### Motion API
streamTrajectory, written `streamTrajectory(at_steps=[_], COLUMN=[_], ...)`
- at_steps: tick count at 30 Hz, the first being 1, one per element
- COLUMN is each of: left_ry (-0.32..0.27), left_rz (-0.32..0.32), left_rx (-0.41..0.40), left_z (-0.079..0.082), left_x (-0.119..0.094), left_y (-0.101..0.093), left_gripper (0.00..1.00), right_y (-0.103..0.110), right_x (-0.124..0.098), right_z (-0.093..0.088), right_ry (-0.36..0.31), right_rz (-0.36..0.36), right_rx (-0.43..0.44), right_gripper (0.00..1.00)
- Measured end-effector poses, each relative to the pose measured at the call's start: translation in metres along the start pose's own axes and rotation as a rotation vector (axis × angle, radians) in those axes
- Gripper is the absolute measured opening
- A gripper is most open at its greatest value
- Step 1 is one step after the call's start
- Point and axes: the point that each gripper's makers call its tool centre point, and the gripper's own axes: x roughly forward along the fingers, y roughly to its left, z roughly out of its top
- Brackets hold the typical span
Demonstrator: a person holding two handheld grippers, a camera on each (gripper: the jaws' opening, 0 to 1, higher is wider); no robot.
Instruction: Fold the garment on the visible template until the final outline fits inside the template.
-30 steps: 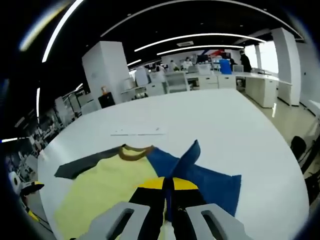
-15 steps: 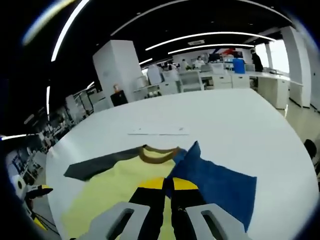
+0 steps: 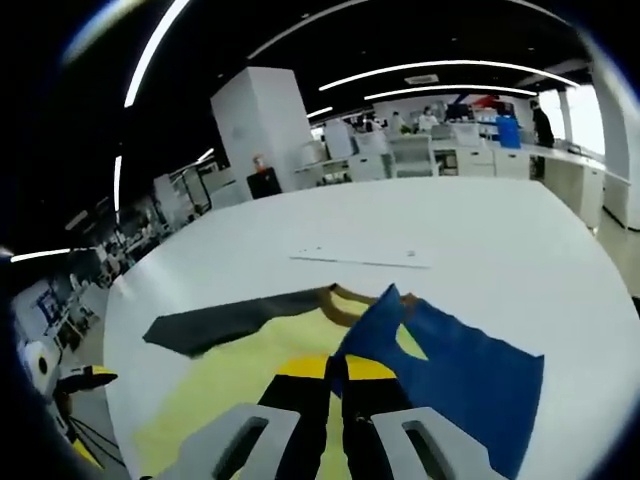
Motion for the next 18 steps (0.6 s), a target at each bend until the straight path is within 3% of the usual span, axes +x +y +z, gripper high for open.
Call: streamTrajectory(at_steps=[18], left_ry=[0.011], left_rz=[0.016], left_rx=[-0.01], left_z=[-0.007], left_x=[-0.005], left_y=[0.007], left_gripper=[0.99], right_y=[0.046], right_x=[0.032], right_z=[0.01], right_ry=[0.024], right_rz=[0.079], right_rx=[-0.034], right_gripper=[0.0])
